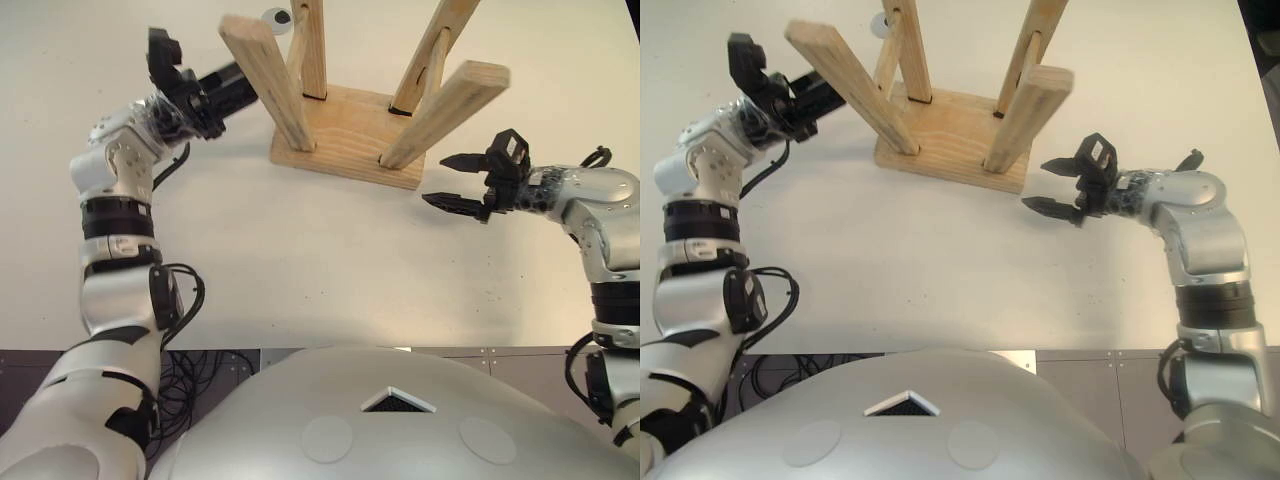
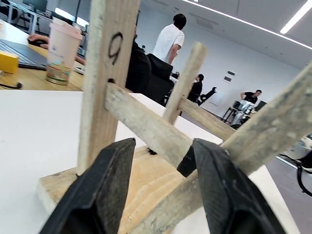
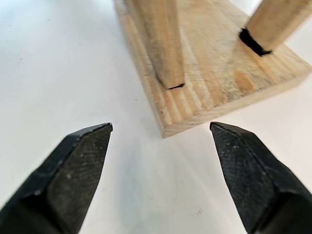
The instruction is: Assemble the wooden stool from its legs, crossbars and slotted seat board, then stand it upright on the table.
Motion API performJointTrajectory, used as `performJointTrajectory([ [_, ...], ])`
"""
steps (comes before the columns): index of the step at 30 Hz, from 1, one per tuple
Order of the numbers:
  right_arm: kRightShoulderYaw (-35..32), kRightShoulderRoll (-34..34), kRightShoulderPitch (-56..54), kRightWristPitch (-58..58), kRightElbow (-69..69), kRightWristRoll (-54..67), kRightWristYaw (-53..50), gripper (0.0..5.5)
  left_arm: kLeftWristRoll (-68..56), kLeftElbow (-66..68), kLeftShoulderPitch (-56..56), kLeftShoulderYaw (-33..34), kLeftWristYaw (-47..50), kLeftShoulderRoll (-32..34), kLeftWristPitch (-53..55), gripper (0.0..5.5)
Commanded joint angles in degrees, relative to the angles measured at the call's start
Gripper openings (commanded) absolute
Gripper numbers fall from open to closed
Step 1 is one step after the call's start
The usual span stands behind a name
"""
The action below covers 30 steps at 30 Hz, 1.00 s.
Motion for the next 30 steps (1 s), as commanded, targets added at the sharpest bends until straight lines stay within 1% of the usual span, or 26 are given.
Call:
performJointTrajectory([
  [1,-1.43,-1.72,0.01,-0.93,0.84,0.29,0.92,3.69,2.25,-4.7,5.21,-2.01,1.87,3.89,1.18,2.15],
  [5,-2.0,-0.28,-0.29,-0.74,0.78,1.38,0.8,3.69,10.15,3.55,4.94,-3.91,3.25,7.66,-8.88,2.15],
  [7,-1.98,0.81,-1.22,-1.61,1.56,1.37,0.63,3.69,14.51,5.46,6.51,-6.27,1.74,9.01,-17.7,2.15],
  [9,-1.84,2.23,-2.84,-1.88,2.98,1.49,0.33,3.69,15.87,4.24,8.72,-7.84,-0.28,9.16,-22.76,2.15],
  [12,-1.07,3.4,-4.12,-2.4,4.03,1.79,0.52,3.69,14.97,1.15,9.41,-9.14,-1.01,7.1,-24.69,2.15],
  [15,-0.39,4.52,-5.9,-2.65,5.27,2.04,0.78,3.69,12.86,-3.6,9.33,-9.95,0.65,4.11,-22.51,2.15],
  [18,0.09,5.45,-7.09,-2.49,6.04,2.43,0.96,3.69,12.07,-6.29,9.32,-10.78,1.45,2.84,-20.71,2.15],
  [19,0.29,5.84,-7.55,-2.41,6.33,2.55,1.19,3.49,11.6,-7.15,9.38,-10.91,1.51,2.67,-19.92,2.15],
  [24,0.79,6.57,-8.96,-1.74,7.3,3.43,2.69,2.61,9.86,-9.46,8.58,-11.07,2.27,1.97,-17.44,1.33],
  [25,0.74,6.7,-9.16,-1.36,7.17,3.92,2.99,2.33,9.53,-9.91,8.35,-11.12,2.44,1.74,-16.93,1.2],
  [28,0.08,7.05,-9.35,1.18,5.68,6.44,3.68,1.81,6.4,-11.71,7.3,-10.06,2.92,0.86,-12.52,1.16],
  [30,-0.95,7.34,-9.75,5.26,4.37,9.44,3.43,1.62,2.93,-12.74,6.09,-8.21,4.04,0.37,-7.92,1.15],
])
